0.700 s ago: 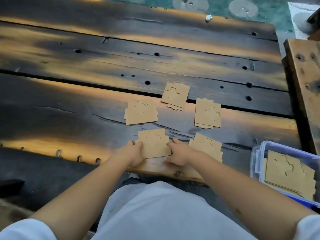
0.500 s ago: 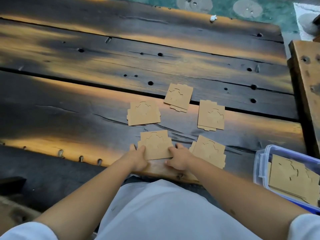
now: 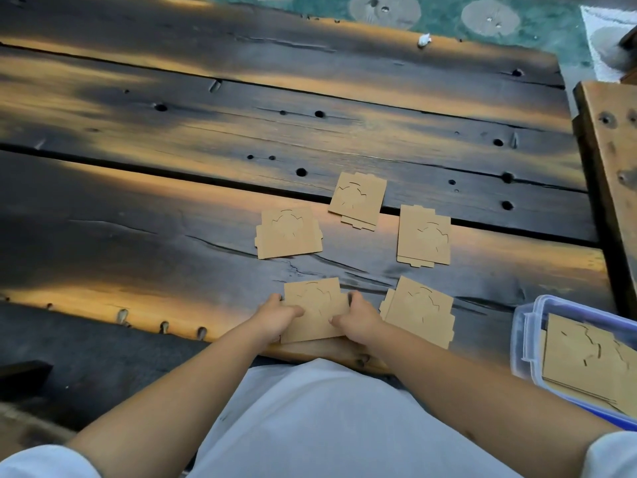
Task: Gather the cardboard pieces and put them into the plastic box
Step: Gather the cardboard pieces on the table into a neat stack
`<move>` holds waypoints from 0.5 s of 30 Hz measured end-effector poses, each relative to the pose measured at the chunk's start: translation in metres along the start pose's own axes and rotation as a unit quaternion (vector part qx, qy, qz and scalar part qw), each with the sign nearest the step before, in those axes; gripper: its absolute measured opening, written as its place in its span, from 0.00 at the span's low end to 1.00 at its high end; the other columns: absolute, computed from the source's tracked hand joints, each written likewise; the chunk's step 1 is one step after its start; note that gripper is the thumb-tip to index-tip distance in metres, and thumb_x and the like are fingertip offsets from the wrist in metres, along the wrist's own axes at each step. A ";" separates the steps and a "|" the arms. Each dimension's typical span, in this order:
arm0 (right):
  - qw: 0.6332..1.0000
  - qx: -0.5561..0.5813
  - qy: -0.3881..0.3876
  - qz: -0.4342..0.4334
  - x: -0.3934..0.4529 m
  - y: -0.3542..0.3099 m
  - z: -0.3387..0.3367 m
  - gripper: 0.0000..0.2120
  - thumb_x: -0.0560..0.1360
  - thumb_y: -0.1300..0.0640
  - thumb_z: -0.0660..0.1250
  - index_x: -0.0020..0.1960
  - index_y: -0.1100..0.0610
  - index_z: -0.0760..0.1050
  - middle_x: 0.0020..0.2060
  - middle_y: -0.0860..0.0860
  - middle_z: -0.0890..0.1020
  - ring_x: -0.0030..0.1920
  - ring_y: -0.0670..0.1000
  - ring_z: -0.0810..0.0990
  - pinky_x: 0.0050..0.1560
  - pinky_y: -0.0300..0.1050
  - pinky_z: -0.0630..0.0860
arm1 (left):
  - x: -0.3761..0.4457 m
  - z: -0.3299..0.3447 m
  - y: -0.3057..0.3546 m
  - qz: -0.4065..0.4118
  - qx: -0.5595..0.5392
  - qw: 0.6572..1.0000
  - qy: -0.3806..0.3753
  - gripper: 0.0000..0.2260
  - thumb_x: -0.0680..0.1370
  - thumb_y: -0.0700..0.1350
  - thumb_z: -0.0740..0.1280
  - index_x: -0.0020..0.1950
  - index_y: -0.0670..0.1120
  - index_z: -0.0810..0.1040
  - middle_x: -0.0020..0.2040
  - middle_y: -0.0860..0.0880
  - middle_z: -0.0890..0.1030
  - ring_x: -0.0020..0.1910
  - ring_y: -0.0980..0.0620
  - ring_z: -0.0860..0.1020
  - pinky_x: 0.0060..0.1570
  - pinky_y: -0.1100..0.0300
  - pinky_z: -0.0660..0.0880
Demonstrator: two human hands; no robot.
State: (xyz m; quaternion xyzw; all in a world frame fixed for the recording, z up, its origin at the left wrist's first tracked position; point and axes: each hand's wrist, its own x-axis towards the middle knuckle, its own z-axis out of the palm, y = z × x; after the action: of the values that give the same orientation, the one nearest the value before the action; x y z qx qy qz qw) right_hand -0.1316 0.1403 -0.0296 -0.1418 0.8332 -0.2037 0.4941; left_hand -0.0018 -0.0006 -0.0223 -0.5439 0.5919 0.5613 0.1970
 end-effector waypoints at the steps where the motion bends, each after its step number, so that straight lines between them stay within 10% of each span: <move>1: 1.000 -0.013 -0.002 0.007 0.000 0.002 -0.001 0.27 0.72 0.50 0.70 0.67 0.55 0.64 0.61 0.54 0.75 0.51 0.53 0.73 0.47 0.46 0.73 | 0.000 -0.001 -0.001 -0.011 -0.032 0.999 -0.008 0.21 0.74 0.51 0.68 0.64 0.50 0.67 0.60 0.48 0.74 0.56 0.46 0.73 0.47 0.55 0.71; 11: 0.992 0.065 0.110 0.010 -0.010 0.033 -0.028 0.15 0.73 0.46 0.70 0.44 0.53 0.66 0.40 0.49 0.76 0.42 0.50 0.74 0.37 0.46 0.67 | -0.002 0.018 0.014 0.109 0.018 0.994 -0.011 0.11 0.75 0.38 0.66 0.56 0.48 0.72 0.40 0.52 0.76 0.38 0.55 0.76 0.31 0.61 0.70; 15: 0.986 0.062 0.152 0.020 -0.020 0.058 -0.047 0.18 0.72 0.45 0.70 0.38 0.52 0.63 0.35 0.49 0.73 0.36 0.49 0.70 0.33 0.46 0.63 | 0.000 0.039 0.031 0.145 0.084 0.986 -0.013 0.10 0.76 0.38 0.66 0.53 0.50 0.71 0.40 0.49 0.78 0.42 0.47 0.78 0.41 0.55 0.74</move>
State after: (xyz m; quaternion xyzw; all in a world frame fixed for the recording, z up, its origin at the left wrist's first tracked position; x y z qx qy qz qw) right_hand -0.1656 0.2095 -0.0221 -0.0611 0.8869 -0.2644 0.3738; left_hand -0.0434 0.0267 -0.0199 -0.4266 0.7072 0.5388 0.1659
